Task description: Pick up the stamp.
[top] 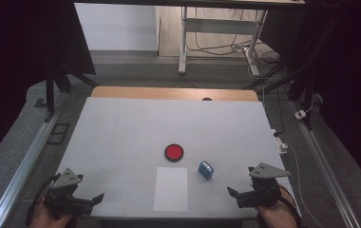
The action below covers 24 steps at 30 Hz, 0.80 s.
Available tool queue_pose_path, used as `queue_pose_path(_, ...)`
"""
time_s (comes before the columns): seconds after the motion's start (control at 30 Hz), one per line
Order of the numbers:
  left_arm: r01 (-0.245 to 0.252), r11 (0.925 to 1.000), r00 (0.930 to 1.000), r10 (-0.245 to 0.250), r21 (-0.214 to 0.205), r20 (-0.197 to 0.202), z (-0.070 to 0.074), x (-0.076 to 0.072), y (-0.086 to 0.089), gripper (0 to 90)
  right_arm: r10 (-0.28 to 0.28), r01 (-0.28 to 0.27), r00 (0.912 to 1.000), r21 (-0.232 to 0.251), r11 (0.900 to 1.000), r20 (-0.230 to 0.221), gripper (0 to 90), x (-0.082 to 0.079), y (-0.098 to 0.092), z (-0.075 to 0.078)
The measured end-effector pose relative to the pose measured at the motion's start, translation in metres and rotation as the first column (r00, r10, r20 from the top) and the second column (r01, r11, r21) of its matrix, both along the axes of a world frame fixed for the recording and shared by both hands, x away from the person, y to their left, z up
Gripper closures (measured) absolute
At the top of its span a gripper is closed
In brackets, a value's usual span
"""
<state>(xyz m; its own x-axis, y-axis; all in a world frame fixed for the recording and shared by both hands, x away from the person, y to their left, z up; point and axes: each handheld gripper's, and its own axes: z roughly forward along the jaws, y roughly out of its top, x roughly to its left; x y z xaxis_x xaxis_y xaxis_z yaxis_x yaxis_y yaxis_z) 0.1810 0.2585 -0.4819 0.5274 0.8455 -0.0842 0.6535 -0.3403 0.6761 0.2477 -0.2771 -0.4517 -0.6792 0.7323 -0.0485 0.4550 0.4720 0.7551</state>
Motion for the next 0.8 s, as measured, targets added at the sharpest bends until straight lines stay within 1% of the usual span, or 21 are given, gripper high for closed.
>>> queue_pose_path(0.17,0.008,1.0,1.0,-0.008,0.005,0.005,0.0,0.0,-0.001,1.7,0.005,-0.005,0.9999,0.015,0.9999,0.009,0.0,0.004,0.004,0.002)
queue_pose_path(0.2,0.01,1.0,0.9999,-0.01,0.003,0.003,0.0,0.0,-0.001,1.7,0.016,-0.017,0.9998,0.019,0.9997,0.012,0.0,0.005,0.006,0.002)
queue_pose_path(0.3,0.011,0.9999,0.9999,-0.011,-0.004,0.004,0.0,0.0,0.0,1.6,0.022,-0.022,0.9998,0.022,0.9995,0.003,0.0,0.006,0.008,0.001)
queue_pose_path(0.4,0.013,0.9999,0.9999,-0.013,-0.001,0.003,0.0,0.0,0.0,1.8,0.03,-0.029,0.9993,0.036,0.9989,-0.021,0.0,0.008,0.012,-0.001)
queue_pose_path(0.47,0.018,0.9998,0.9998,-0.018,0.003,0.005,0.0,-0.001,-0.001,1.8,0.036,-0.034,0.9987,0.032,0.9989,-0.037,0.0,0.01,0.016,-0.002)
queue_pose_path(0.6,0.017,0.9998,0.9998,-0.017,0.006,0.004,0.0,0.0,-0.001,1.9,0.045,-0.044,0.9979,0.026,0.9987,-0.048,0.0,0.012,0.023,-0.003)
queue_pose_path(0.63,0.016,0.9999,0.9999,-0.016,0.005,0.006,0.0,0.0,-0.001,1.9,0.049,-0.048,0.9975,0.018,0.9987,-0.05,0.0,0.013,0.023,-0.003)
queue_pose_path(0.73,0.018,0.9998,0.9998,-0.018,0.005,0.003,0.0,0.0,-0.001,1.9,0.062,-0.06,0.9969,0.024,0.9979,-0.049,0.0,0.016,0.026,-0.004)
queue_pose_path(0.8,0.019,0.9998,0.9998,-0.019,0.003,0.007,0.0,-0.001,-0.001,1.9,0.066,-0.065,0.9963,0.019,0.9977,-0.056,0.0,0.018,0.028,-0.004)
